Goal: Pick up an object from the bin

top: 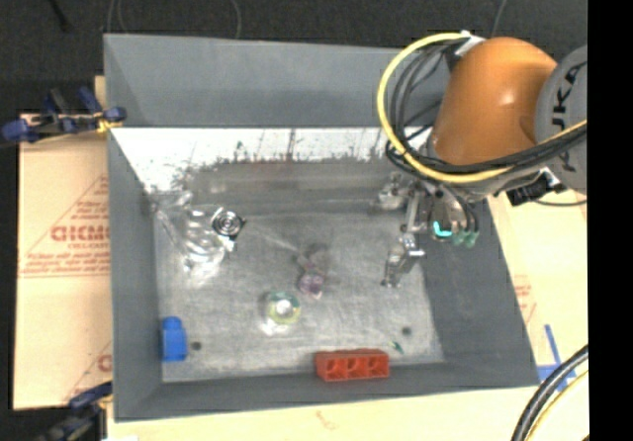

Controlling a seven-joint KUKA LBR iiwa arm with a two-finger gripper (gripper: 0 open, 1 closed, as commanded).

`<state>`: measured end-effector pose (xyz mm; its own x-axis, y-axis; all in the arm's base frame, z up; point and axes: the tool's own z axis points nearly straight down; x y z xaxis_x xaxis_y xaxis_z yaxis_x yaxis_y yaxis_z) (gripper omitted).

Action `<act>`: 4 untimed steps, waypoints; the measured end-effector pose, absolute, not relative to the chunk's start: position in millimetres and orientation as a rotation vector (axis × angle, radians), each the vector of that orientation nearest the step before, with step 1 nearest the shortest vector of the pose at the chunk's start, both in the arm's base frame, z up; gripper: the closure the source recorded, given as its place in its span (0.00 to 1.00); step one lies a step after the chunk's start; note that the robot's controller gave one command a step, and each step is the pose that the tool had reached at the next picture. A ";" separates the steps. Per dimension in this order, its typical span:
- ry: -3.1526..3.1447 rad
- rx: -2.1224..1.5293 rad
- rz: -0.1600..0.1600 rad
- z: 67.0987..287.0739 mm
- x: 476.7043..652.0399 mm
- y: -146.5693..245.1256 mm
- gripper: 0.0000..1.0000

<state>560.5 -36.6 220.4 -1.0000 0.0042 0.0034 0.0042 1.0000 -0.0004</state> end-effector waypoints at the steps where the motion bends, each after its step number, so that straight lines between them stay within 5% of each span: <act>1: -3.132 0.203 -0.002 127.4 573.3 15.1 0.00; 2: -3.136 0.330 0.002 73.5 563.7 21.8 0.00; 3: -3.138 0.330 0.002 76.4 564.9 22.1 1.00; 4: -3.132 0.331 0.001 73.8 562.7 22.1 0.00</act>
Offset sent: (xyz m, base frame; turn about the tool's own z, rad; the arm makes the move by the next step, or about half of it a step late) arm 0.0132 0.0505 -0.0892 -0.1338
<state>562.7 22.1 73.8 -0.9778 -0.2092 -0.0075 -0.2092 0.9779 -0.0014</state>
